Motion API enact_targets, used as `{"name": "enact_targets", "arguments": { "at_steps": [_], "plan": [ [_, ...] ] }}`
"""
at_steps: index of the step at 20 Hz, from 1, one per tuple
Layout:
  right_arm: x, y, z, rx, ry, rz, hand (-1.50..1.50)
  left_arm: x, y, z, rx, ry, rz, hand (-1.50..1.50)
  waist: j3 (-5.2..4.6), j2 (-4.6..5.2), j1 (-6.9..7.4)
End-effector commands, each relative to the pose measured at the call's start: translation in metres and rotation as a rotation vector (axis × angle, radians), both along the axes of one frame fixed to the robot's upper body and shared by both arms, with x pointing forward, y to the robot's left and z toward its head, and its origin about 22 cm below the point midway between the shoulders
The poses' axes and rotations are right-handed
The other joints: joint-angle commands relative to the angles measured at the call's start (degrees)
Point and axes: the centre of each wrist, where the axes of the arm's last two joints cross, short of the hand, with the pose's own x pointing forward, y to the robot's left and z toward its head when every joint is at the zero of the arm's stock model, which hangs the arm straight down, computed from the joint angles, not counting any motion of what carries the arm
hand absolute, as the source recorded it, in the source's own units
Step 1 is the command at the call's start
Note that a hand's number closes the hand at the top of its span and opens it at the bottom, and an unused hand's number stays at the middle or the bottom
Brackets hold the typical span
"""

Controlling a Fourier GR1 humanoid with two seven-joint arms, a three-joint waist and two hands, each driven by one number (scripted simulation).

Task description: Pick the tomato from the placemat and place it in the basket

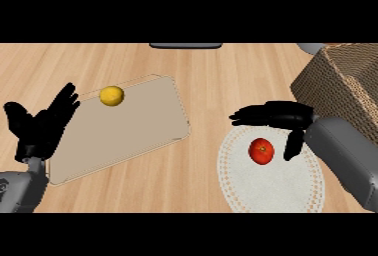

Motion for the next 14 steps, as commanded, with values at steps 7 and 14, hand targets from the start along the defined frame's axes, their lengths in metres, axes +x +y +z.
{"name": "enact_targets", "arguments": {
  "at_steps": [7, 14],
  "plan": [
    [-0.005, 0.016, -0.018, 0.039, 0.128, 0.151, -1.50, 0.003, -0.017, 0.011, 0.010, -0.028, 0.012, 0.00, 0.01, -0.12, -0.01],
    [-0.013, -0.006, -0.041, 0.015, 0.063, 0.111, -1.50, -0.007, 0.015, 0.001, 0.010, -0.016, 0.021, 0.00, -0.01, -0.04, -0.08]
  ]
}}
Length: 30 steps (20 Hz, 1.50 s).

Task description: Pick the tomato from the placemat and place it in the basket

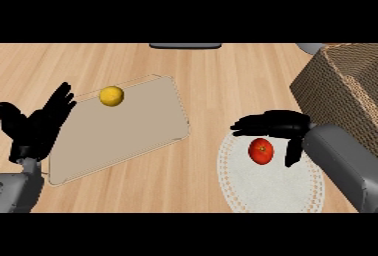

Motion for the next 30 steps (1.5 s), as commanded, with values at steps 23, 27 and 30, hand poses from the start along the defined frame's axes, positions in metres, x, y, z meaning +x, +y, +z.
{"name": "enact_targets", "arguments": {
  "at_steps": [23, 27, 30],
  "plan": [
    [0.000, -0.029, -0.029, -0.055, 0.008, -0.873, 1.50, -0.001, -0.003, -0.012, 0.005, 0.015, 0.044, 0.00, -0.25, -0.22, -4.44],
    [0.010, -0.015, -0.030, -0.024, 0.060, -1.255, 1.50, 0.000, 0.002, -0.006, 0.017, 0.004, 0.043, 0.00, -0.38, -0.11, -2.32],
    [0.020, 0.018, -0.028, 0.020, 0.113, -1.512, 1.50, 0.002, -0.006, -0.008, -0.002, 0.010, 0.026, 0.00, -0.41, 0.34, -0.65]
  ]
}}
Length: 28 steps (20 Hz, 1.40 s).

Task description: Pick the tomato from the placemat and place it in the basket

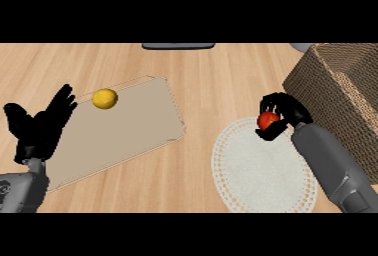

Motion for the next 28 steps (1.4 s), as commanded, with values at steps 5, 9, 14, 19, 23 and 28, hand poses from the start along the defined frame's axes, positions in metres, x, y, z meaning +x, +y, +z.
{"name": "enact_targets", "arguments": {
  "at_steps": [5, 9, 14, 19, 23, 28],
  "plan": [
    [0.039, 0.098, 0.049, 0.269, -0.146, -0.685, 1.50, 0.003, -0.007, 0.003, 0.002, -0.004, -0.050, 0.00, 0.16, 0.09, 4.62],
    [0.057, 0.147, 0.105, 0.326, -0.462, -0.820, 1.50, 0.008, -0.016, 0.007, 0.000, -0.020, -0.092, 0.00, 0.02, 0.50, 5.82],
    [0.067, 0.189, 0.135, 0.251, -0.626, -0.936, 1.50, 0.013, -0.028, 0.006, -0.005, -0.017, -0.096, 0.00, -0.11, 0.44, 5.16],
    [0.085, 0.185, 0.186, 0.154, -0.645, -1.073, 1.50, 0.015, -0.022, 0.008, 0.004, -0.005, -0.070, 0.00, -0.07, 0.37, 4.63],
    [0.095, 0.174, 0.242, 0.053, -0.669, -1.167, 1.50, 0.015, -0.017, 0.008, 0.009, -0.014, -0.085, 0.00, -0.03, 0.76, 5.06],
    [0.098, 0.161, 0.273, -0.024, -0.722, -1.241, 1.50, 0.017, -0.013, 0.014, 0.011, -0.025, -0.056, 0.00, 0.16, 0.82, 4.09]
  ]
}}
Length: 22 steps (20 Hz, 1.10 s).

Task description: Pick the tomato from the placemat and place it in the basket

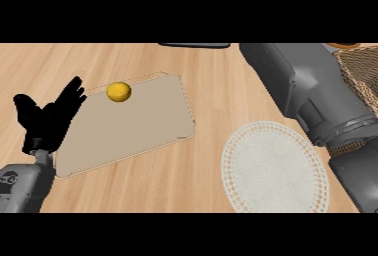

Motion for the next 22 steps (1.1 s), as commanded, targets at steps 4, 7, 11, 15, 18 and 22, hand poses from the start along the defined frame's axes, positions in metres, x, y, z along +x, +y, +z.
{"name": "enact_targets", "arguments": {
  "at_steps": [4, 7, 11, 15, 18, 22],
  "plan": [
    [0.003, -0.014, 0.036, 0.015, -0.079, -0.199, 1.50, -0.002, -0.004, -0.007, 0.000, 0.006, 0.025, 0.00, 0.13, 0.12, -0.65],
    [0.007, -0.058, 0.062, 0.024, -0.083, -0.275, 1.50, -0.001, -0.007, 0.000, -0.001, -0.007, -0.006, 0.00, 0.20, 0.19, -0.56],
    [0.008, -0.068, 0.064, -0.048, -0.015, -0.387, 1.50, -0.005, 0.000, -0.009, -0.004, -0.007, 0.008, 0.00, 0.10, 0.23, -0.69],
    [0.010, -0.088, 0.046, -0.044, 0.024, -0.453, 1.50, -0.003, -0.008, -0.004, -0.005, -0.007, 0.028, 0.00, 0.20, -0.29, -1.85],
    [0.010, -0.105, 0.041, -0.048, 0.040, -0.483, 1.50, -0.002, 0.005, 0.002, -0.003, -0.005, 0.057, 0.00, 0.23, -0.66, -2.73],
    [0.008, -0.131, 0.037, -0.037, 0.055, -0.469, 1.50, -0.013, 0.021, -0.004, 0.000, 0.013, 0.061, 0.00, 0.26, -0.86, -2.86]
  ]
}}
